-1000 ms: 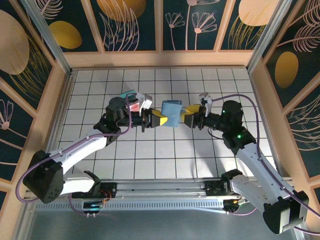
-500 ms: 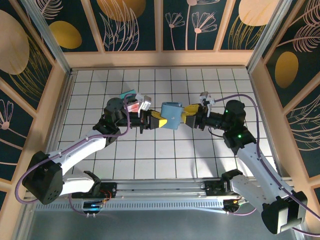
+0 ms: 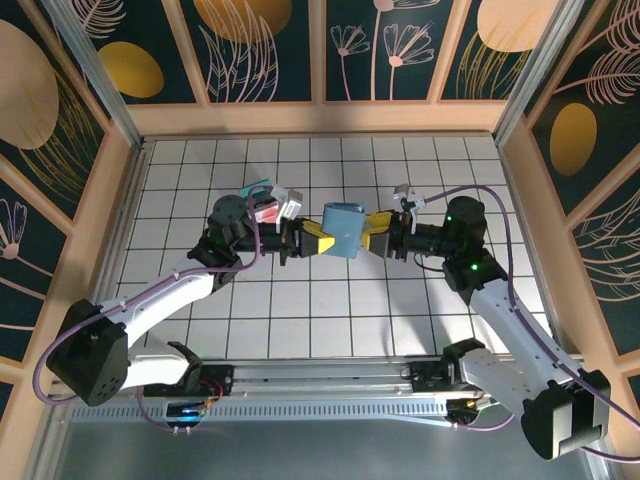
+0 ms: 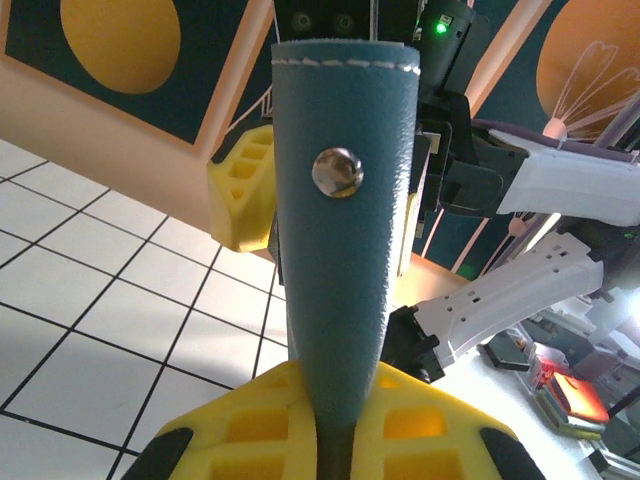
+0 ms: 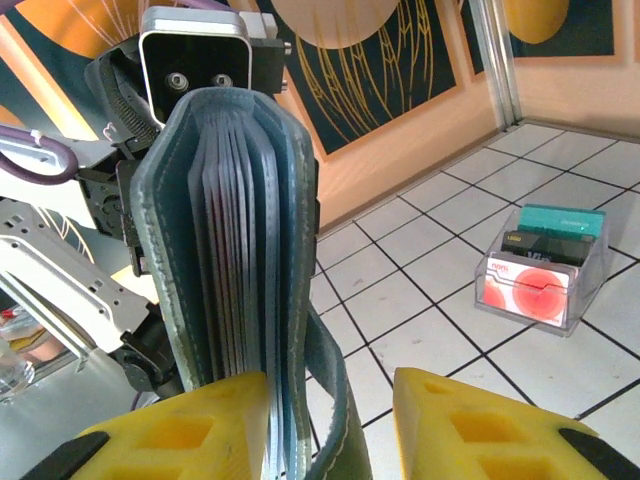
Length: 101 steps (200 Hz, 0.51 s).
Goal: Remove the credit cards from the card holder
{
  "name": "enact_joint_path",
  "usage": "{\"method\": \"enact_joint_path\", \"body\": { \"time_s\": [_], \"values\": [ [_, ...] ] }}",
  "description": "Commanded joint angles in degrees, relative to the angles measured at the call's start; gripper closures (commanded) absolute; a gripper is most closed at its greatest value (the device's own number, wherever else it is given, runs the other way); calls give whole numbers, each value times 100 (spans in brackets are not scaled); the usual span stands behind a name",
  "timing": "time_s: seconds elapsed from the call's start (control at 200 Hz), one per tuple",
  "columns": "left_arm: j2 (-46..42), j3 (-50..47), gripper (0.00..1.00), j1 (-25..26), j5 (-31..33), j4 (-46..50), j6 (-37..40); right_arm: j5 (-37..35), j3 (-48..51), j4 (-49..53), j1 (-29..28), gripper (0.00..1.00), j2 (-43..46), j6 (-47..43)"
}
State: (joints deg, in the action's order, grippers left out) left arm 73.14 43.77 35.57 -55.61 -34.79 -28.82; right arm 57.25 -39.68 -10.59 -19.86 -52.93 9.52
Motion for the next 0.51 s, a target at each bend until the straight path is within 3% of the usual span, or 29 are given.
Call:
{"method": "enact_joint_path", "body": {
  "time_s": [0.0, 0.3, 0.5],
  "values": [
    [101, 61, 100, 16, -161, -490, -97, 256, 81, -141, -12, 62, 29, 59],
    [300, 132, 100, 16, -218, -391, -178, 295, 101, -522, -21, 70, -83, 331],
    [467, 207, 98, 19, 63, -248, -299, 146, 57, -616, -25, 100, -140, 483]
  ]
}}
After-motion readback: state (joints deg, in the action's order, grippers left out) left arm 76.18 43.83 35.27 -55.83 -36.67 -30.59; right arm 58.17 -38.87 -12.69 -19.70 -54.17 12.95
